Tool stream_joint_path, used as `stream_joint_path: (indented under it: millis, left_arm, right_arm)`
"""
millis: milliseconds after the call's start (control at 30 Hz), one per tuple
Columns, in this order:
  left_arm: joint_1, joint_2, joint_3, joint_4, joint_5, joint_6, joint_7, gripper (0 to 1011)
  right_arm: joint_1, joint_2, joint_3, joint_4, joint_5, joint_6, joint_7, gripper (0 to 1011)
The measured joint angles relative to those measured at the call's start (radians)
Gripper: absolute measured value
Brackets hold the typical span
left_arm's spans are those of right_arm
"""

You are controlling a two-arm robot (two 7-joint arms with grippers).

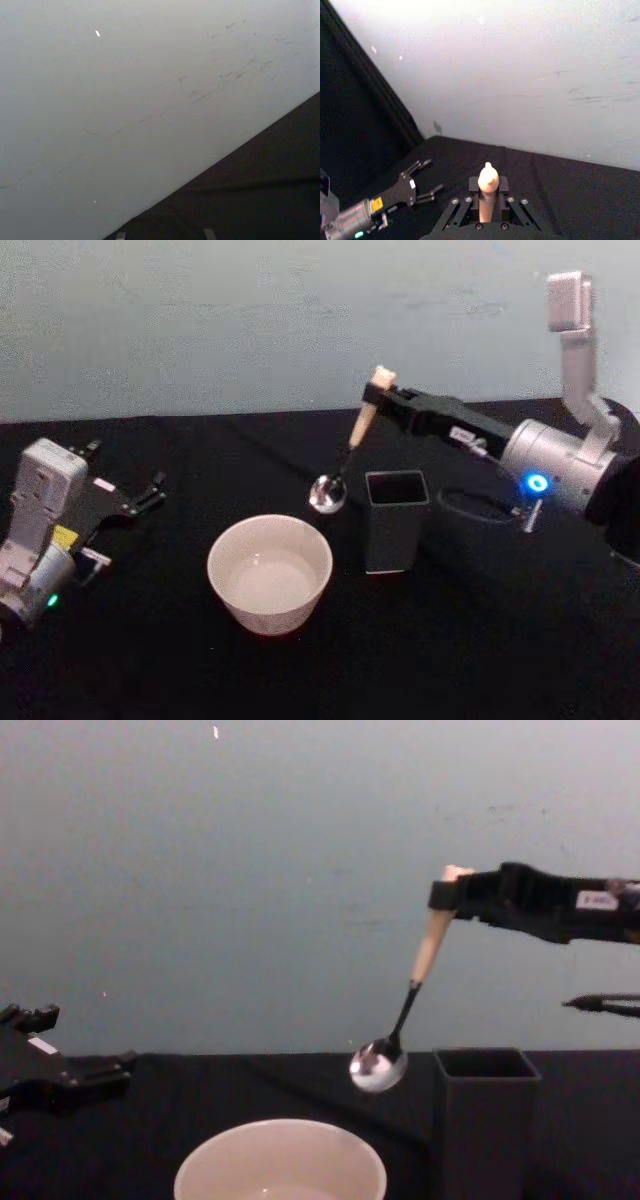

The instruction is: Pick up the stirring spoon with one hand, stir inside the cup, then place it back in its original position.

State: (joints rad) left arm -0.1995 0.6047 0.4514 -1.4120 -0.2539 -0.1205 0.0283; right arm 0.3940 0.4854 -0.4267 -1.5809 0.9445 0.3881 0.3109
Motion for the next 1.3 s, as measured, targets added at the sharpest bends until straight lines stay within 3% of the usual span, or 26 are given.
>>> stream_joint_path:
  millis: [300,700,1033,1300]
  left_arm:
    - [0.0,0.0,0.0,0.0,0.0,0.0,0.0,1001]
    - [0.0,0.0,0.0,0.0,0.0,0.0,0.0,1001]
    - [0.0,0.0,0.0,0.0,0.0,0.0,0.0,1001]
    - [0.0,0.0,0.0,0.0,0.0,0.0,0.0,1001]
  right_arm:
    - [-0.03,0.032,0.064,-0.024,0.094,0.007,-0.03,218]
    - [-0.064,0.086,0.109,-0.027,0.157,-0.025,-0.027,218]
    - [-0.079,0.122,0.101,-0.011,0.167,-0.061,-0.015,218]
    - [-0.083,0.142,0.059,-0.005,0.138,-0.103,-0.003,218]
